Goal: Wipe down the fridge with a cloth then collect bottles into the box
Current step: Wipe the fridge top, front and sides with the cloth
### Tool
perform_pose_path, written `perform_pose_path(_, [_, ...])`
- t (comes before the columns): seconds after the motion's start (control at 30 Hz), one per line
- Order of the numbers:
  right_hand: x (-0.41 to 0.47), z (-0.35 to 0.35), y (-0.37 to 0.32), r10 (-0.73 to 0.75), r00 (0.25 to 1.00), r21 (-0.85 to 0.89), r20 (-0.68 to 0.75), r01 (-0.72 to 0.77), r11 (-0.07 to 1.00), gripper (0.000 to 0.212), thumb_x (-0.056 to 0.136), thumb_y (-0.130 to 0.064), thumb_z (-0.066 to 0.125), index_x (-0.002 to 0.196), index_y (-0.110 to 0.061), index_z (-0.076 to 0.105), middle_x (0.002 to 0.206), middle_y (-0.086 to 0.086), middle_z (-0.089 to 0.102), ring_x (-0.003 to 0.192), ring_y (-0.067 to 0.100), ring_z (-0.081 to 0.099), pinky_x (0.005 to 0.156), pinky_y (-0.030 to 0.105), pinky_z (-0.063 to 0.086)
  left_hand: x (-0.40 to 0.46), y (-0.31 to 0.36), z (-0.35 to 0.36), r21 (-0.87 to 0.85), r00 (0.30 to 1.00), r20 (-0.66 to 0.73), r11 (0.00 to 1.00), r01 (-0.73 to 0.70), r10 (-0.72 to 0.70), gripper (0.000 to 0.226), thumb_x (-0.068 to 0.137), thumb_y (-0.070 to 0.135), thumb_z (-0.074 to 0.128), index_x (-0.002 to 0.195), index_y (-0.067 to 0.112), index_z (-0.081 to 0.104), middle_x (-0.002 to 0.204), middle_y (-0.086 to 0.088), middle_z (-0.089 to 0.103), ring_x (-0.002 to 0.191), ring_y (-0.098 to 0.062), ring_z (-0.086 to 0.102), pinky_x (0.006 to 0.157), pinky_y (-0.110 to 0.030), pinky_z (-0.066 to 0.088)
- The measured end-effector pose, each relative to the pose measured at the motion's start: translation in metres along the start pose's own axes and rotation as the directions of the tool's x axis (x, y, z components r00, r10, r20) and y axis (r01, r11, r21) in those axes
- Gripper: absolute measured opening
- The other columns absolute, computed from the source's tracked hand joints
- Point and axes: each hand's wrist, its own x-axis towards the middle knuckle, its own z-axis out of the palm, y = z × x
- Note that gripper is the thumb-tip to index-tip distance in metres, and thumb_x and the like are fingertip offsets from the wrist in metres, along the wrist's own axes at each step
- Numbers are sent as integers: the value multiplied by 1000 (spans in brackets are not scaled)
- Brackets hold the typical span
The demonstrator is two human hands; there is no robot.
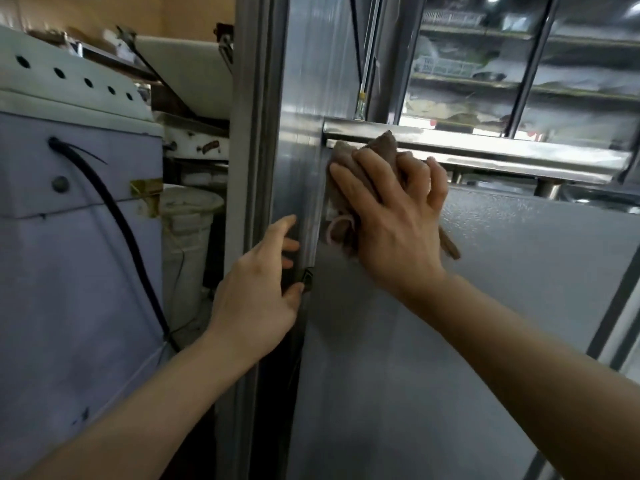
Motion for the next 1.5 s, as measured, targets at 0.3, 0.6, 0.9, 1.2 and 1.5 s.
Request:
perform_pose_path(0.3, [-84, 17, -22, -489, 839, 37, 240, 495, 868, 50, 78, -28, 65, 127, -24, 58, 144, 2, 45, 121, 38, 34, 116, 49, 3, -28, -22, -11, 6, 992, -60, 994, 110, -109, 78, 80, 11, 68, 141, 30, 25, 131, 10, 48, 103, -5, 54, 85, -29, 50])
perform_pose_path(0.6, [-26, 3, -5, -326, 927, -180, 184, 357, 917, 61, 79, -45, 56, 137, -27, 49, 143, 1, 38, 123, 34, 31, 113, 49, -1, -52, -34, -13, -5, 991, -7, 991, 134, -134, 77, 80, 9, 68, 142, 28, 26, 134, 7, 45, 104, -5, 53, 84, -21, 43])
perform_pose_path(0.9, [-154, 14, -40, -526, 743, 39, 414, 563, 826, 62, 69, -32, 65, 129, -25, 58, 147, 0, 42, 123, 36, 33, 116, 48, -6, -79, -27, 26, -17, 982, 66, 984, 180, -178, 79, 82, 10, 66, 144, 28, 22, 138, 7, 41, 103, 1, 47, 84, -18, 38])
perform_pose_path(1.2, [-136, -11, 24, -309, 924, -128, 224, 342, 931, 59, 88, -46, 49, 143, -28, 38, 147, -1, 31, 122, 34, 34, 116, 45, -3, -83, -16, 44, 56, 981, 73, 983, 177, -181, 78, 83, 14, 65, 144, 30, 18, 140, 6, 38, 111, -6, 49, 89, -27, 46])
perform_pose_path(1.5, [-177, -6, 24, -94, 985, -101, 142, 109, 989, 74, 80, -47, 69, 142, -22, 39, 147, 7, 26, 118, 36, 34, 97, 46, 26, -54, 7, 95, 150, 973, -95, 963, 223, -210, 81, 85, 32, 63, 147, 9, 17, 137, -14, 35, 123, -29, 41, 96, -41, 43])
